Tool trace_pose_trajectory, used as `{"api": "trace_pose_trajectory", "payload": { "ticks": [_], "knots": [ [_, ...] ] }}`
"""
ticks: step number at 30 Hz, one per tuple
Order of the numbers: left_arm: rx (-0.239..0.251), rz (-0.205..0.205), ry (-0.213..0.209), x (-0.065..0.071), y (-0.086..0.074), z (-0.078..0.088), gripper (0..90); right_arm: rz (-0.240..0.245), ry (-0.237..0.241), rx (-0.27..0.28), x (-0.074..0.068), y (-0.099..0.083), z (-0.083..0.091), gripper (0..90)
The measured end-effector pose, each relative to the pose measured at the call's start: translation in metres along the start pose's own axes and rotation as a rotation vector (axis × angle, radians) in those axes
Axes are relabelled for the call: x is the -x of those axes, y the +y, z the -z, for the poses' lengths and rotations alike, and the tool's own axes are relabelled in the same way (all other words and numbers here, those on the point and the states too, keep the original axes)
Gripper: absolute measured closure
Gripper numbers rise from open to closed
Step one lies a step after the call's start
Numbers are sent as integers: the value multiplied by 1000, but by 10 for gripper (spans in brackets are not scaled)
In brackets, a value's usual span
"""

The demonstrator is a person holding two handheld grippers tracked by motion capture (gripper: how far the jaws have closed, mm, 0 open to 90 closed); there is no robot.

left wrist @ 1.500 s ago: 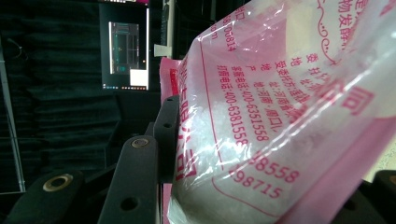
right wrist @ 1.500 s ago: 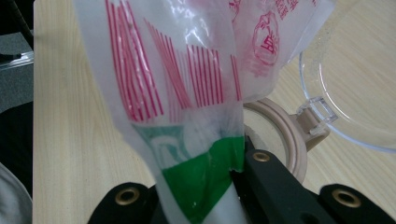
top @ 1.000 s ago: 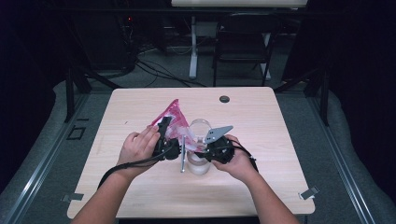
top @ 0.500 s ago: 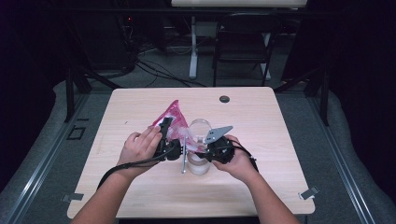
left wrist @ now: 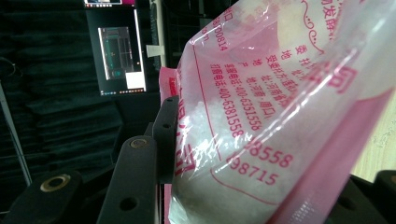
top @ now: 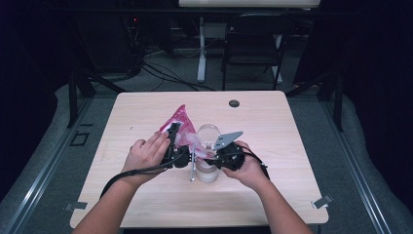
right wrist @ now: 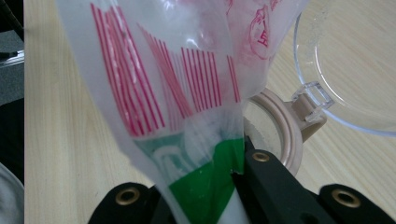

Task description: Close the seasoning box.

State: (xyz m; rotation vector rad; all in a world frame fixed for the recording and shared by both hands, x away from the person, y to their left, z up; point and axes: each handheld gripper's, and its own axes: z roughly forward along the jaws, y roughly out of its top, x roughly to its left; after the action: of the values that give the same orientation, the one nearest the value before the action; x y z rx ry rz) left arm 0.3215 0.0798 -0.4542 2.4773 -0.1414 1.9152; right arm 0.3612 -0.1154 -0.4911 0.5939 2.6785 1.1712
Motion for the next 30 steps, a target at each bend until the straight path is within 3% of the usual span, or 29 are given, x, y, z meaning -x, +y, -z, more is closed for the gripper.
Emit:
{"api": "trace_pose_trajectory", "payload": {
  "ticks": [4, 9, 15, 30],
  "knots": [
    [-9, -15, -3, -1, 2, 2, 611, -3, -4, -3, 1, 0, 1, 900],
    [-10, -1, -13, -1, 1, 2, 611, -12, -7, 2, 1, -1, -1, 900],
    [6, -3, 9, -1, 1, 1, 611, -11, -5, 1, 2, -1, -1, 900],
    [-8, 21, -18, 1, -4, -1, 609, 3, -10, -9, 1, 1, -2, 900]
  ]
}}
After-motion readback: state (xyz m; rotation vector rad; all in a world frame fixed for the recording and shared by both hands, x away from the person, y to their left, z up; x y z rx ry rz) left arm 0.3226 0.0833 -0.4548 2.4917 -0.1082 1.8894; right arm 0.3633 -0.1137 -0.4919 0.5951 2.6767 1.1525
